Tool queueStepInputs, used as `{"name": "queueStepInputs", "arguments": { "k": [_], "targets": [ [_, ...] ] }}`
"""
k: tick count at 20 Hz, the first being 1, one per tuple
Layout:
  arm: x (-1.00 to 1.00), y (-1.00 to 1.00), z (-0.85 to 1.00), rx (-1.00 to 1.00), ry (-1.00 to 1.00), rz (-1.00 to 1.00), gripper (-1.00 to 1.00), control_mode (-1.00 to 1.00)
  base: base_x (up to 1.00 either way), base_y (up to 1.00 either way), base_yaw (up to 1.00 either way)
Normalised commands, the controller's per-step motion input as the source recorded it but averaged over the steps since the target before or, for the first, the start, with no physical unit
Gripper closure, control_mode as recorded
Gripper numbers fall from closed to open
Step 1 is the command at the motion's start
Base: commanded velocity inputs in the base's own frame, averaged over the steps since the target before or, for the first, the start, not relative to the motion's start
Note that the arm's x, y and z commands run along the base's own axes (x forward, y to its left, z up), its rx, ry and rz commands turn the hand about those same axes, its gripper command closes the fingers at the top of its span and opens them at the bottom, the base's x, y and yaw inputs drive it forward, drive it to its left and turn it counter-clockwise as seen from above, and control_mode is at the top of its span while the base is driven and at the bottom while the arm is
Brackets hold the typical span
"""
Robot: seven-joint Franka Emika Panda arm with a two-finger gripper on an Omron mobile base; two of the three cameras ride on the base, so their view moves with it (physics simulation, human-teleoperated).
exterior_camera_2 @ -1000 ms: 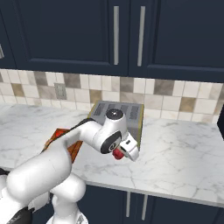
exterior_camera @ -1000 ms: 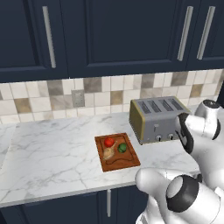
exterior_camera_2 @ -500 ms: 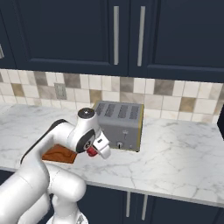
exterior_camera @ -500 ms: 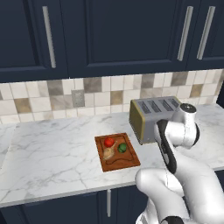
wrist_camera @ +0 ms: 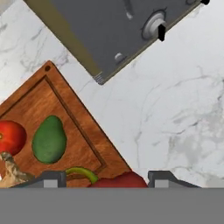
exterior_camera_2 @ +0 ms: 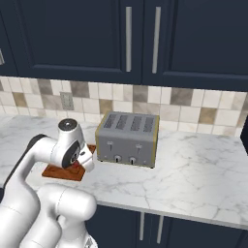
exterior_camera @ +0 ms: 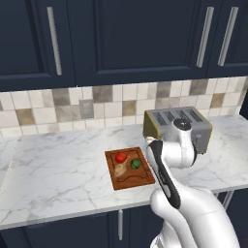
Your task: Place the avocado, onion, tomato, and bell pepper on the cutting board.
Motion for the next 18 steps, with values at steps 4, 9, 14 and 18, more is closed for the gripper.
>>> {"name": "queueStepInputs", "arguments": {
  "k": [4,9,14,18],
  "targets": [
    [0.44,1.0,-0.21,0.07,0.04,0.0,1.0,-1.0,0.0,0.0,0.0],
    [0.1,0.2,-0.1,0.02,0.05,0.01,1.0,-1.0,0.0,0.0,0.0],
    [0.15,0.0,-0.23,0.0,0.07,0.0,1.0,-1.0,0.0,0.0,0.0],
    [0.18,-0.04,-0.27,0.0,0.09,0.0,1.0,-1.0,0.0,0.0,0.0]
  ]
}}
